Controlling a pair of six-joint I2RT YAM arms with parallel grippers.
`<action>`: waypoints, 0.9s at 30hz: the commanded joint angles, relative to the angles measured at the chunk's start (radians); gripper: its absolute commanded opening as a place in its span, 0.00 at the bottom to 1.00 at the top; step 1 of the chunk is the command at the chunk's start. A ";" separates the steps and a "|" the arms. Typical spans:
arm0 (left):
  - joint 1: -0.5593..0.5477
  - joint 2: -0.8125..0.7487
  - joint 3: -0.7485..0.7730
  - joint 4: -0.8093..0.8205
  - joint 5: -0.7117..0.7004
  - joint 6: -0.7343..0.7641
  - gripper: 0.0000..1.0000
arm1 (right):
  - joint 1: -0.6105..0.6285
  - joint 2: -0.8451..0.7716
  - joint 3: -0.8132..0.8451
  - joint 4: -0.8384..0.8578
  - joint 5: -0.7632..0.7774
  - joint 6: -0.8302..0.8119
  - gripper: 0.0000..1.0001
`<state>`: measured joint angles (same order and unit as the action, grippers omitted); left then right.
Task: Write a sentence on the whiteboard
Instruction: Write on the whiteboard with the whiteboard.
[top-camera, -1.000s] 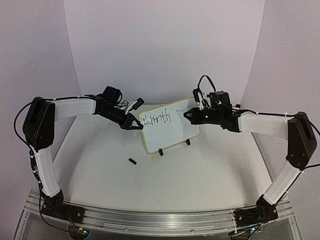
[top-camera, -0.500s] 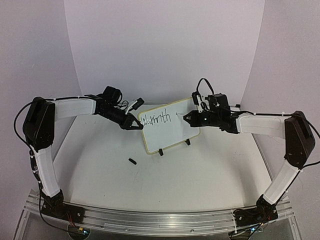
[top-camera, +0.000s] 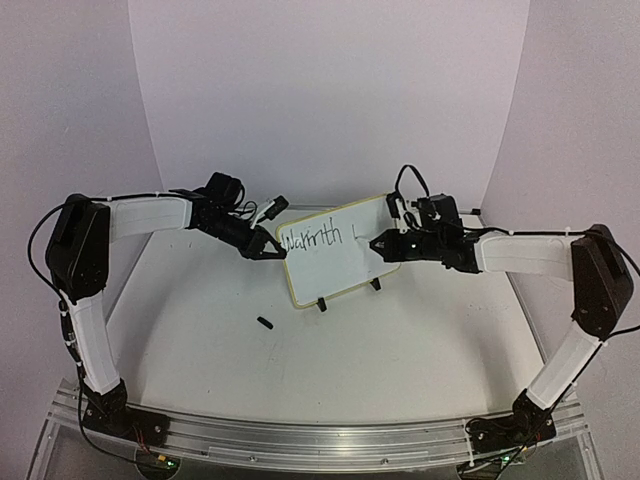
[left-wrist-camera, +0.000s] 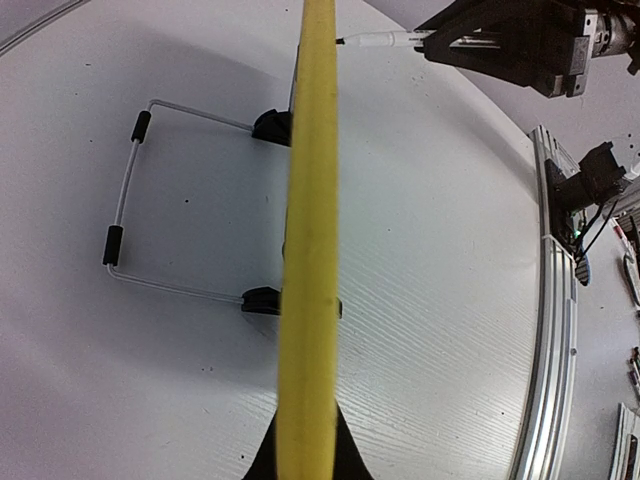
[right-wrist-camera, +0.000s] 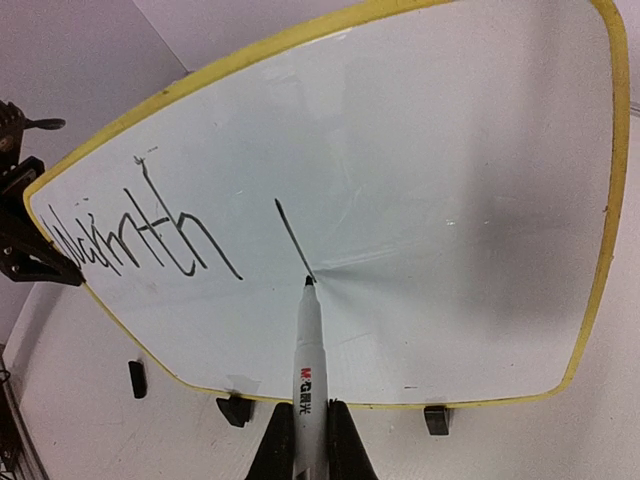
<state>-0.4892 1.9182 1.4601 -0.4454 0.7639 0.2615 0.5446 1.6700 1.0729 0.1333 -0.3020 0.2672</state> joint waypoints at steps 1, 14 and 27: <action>-0.046 0.056 -0.009 -0.119 -0.049 0.013 0.00 | 0.000 -0.073 0.017 0.016 -0.003 0.003 0.00; -0.046 0.063 -0.009 -0.121 -0.049 0.015 0.00 | -0.001 0.004 0.112 0.015 -0.001 -0.033 0.00; -0.047 0.068 -0.007 -0.121 -0.049 0.015 0.00 | -0.001 0.050 0.140 0.015 0.001 -0.034 0.00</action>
<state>-0.4904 1.9182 1.4601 -0.4458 0.7635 0.2614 0.5446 1.7037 1.1684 0.1337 -0.3049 0.2454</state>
